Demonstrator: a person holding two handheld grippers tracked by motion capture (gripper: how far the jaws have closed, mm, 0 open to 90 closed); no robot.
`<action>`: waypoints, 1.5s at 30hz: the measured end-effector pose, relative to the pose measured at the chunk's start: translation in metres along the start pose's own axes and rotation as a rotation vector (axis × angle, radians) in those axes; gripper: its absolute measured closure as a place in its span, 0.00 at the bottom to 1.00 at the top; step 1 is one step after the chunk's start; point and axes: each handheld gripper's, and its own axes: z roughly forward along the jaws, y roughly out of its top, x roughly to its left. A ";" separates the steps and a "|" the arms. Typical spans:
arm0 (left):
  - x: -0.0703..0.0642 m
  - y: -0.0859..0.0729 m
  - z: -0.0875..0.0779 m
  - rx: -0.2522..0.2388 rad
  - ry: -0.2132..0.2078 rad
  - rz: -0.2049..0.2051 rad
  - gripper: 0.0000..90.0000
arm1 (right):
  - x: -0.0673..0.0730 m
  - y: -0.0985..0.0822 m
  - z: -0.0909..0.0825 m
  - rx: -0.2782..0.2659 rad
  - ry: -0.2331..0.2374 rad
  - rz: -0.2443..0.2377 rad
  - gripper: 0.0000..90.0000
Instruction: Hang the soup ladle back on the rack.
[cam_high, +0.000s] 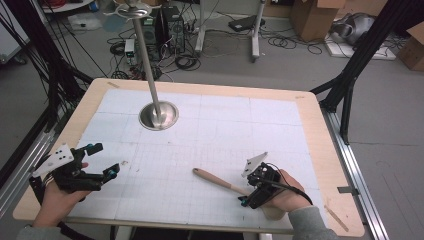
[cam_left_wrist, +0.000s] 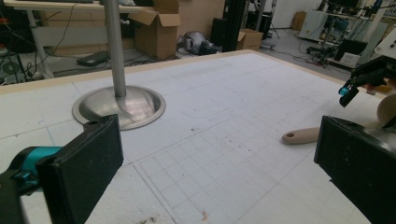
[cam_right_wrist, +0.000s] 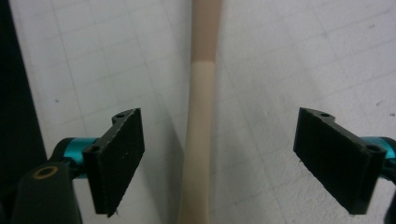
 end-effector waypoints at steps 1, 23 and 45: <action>0.000 0.000 -0.001 -0.003 0.002 -0.001 0.02 | -0.001 0.000 0.003 0.038 0.000 -0.002 0.24; 0.001 0.000 -0.004 -0.008 0.005 -0.007 0.02 | 0.002 -0.005 0.005 0.100 0.038 0.018 0.76; -0.001 0.000 -0.005 -0.003 0.013 -0.003 0.02 | 0.001 -0.007 -0.005 -0.001 0.027 0.041 0.86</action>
